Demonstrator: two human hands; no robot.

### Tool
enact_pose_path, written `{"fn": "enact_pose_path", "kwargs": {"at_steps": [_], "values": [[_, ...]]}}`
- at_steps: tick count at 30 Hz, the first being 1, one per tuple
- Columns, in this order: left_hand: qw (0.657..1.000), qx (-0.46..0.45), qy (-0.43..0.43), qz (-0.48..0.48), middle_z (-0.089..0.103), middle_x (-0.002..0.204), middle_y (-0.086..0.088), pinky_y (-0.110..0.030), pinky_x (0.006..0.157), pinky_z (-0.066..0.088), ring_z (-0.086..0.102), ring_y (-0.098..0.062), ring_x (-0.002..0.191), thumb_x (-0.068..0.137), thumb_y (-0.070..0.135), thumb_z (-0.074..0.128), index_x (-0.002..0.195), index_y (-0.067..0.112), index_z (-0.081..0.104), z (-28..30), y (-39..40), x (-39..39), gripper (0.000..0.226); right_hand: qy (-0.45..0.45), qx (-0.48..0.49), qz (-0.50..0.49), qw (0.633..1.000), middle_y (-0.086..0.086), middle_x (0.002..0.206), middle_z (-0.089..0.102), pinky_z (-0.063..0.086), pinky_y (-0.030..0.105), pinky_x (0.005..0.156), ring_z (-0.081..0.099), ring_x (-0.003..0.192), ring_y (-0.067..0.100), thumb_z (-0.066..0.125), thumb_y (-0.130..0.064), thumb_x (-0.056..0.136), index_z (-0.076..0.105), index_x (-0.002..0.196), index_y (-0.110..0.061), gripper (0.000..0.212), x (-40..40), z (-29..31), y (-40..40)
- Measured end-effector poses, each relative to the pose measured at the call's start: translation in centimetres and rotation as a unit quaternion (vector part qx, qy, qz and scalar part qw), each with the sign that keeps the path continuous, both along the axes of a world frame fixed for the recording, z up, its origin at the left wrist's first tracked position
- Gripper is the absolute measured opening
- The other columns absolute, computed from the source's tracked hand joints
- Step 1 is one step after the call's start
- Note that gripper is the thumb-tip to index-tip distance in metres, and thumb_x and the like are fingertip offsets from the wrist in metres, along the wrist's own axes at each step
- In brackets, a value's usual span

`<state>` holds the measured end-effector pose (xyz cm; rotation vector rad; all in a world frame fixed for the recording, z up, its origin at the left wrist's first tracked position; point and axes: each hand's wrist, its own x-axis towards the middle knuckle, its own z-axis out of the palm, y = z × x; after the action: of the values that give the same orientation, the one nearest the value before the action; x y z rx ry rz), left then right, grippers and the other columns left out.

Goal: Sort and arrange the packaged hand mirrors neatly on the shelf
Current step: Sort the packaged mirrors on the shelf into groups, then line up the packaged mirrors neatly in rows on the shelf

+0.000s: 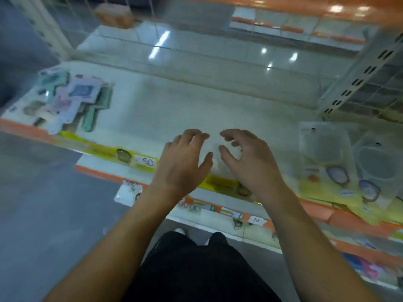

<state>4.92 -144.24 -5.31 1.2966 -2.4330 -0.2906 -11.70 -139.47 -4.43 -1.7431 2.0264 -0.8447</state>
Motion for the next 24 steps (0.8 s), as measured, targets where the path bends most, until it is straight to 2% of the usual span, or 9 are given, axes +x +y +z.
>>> {"fn": "enact_pose_path", "kwargs": {"at_steps": [6,12,16,20,24], "values": [[0.987,0.021,0.014,0.159,0.056,0.125,-0.004,-0.046,0.077,0.051,0.06,-0.03,0.103,0.088,0.042,0.046,0.122,0.015,0.056,-0.9,4.0,9.1,0.045,-0.01,-0.01,0.163,0.986,-0.012,0.113,0.064,0.046,0.026,0.088,0.058,0.103,0.007,0.063,-0.03,0.09,0.063,0.118,-0.028,0.029,8.2,-1.3,-1.6],[0.961,0.033,0.028,0.275,0.057,0.124,-0.002,-0.045,0.081,0.052,0.058,-0.025,0.11,0.086,0.044,0.045,0.122,0.016,0.056,-1.0,7.0,16.1,0.046,-0.018,-0.006,0.275,0.961,-0.009,0.116,0.064,0.048,0.032,0.093,0.059,0.109,0.013,0.063,-0.031,0.088,0.064,0.119,-0.027,0.03,15.9,-2.1,-2.2],[0.948,0.025,0.042,0.314,0.057,0.123,-0.001,-0.045,0.082,0.051,0.059,-0.024,0.108,0.087,0.042,0.047,0.121,0.017,0.057,-1.2,8.0,20.3,0.044,-0.002,0.0,0.313,0.95,-0.011,0.117,0.063,0.048,0.033,0.092,0.058,0.108,0.011,0.063,-0.032,0.088,0.063,0.121,-0.028,0.033,20.8,-2.0,-2.4],[0.945,0.032,0.055,0.322,0.056,0.125,0.0,-0.044,0.081,0.051,0.058,-0.023,0.11,0.087,0.047,0.04,0.124,0.018,0.055,-1.3,8.2,24.7,0.049,0.009,0.003,0.318,0.948,-0.013,0.115,0.063,0.045,0.027,0.089,0.055,0.105,0.006,0.061,-0.031,0.09,0.062,0.12,-0.03,0.029,25.6,-1.7,-2.3],[0.941,0.028,0.07,0.329,0.056,0.123,0.001,-0.043,0.081,0.051,0.058,-0.022,0.109,0.088,0.045,0.041,0.124,0.018,0.055,-1.3,8.4,29.7,0.047,0.013,0.01,0.312,0.95,-0.014,0.11,0.062,0.05,0.032,0.082,0.056,0.099,0.007,0.061,-0.031,0.09,0.061,0.118,-0.031,0.027,30.7,-1.4,-1.7]]}}
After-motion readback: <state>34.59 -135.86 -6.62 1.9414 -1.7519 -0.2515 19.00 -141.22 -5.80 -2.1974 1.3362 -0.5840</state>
